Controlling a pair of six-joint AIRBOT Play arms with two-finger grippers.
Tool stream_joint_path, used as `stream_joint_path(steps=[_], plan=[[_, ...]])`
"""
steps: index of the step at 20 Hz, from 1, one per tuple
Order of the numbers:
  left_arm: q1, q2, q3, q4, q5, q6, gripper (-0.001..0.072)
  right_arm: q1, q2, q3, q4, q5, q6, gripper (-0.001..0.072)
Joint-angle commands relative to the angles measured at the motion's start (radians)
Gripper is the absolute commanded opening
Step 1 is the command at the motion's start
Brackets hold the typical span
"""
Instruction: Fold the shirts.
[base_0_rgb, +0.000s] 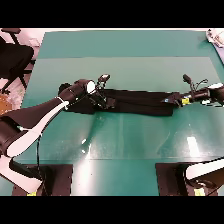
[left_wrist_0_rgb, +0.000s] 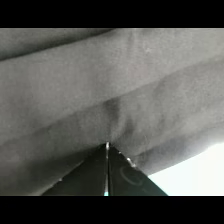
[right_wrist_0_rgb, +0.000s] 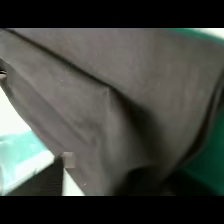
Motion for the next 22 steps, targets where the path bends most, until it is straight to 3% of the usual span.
stream_joint_path(steps=[1, 2, 9, 16, 22], plan=[[-0.001, -0.002, -0.001, 0.007, -0.01, 0.0, 0.0023, 0.048, -0.003, 0.001, 0.0, 0.013, 0.003, 0.0058], [-0.001, -0.002, -0.001, 0.006, -0.011, 0.0, 0.0023, 0.051, 0.002, 0.001, 0.018, 0.015, 0.002, 0.0025], [-0.004, -0.002, -0.001, -0.039, 0.002, 0.001, 0.0023, 0.045, 0.216, 0.001, 0.067, 0.045, 0.002, 0.0025], [-0.115, -0.002, -0.001, -0.058, 0.089, -0.003, 0.0023, 0.045, 0.438, 0.001, 0.072, 0.027, 0.003, 0.0025], [-0.18, -0.002, -0.001, -0.079, 0.193, -0.045, 0.0022, 0.082, 0.554, 0.001, 0.275, 0.045, 0.003, 0.0024]])
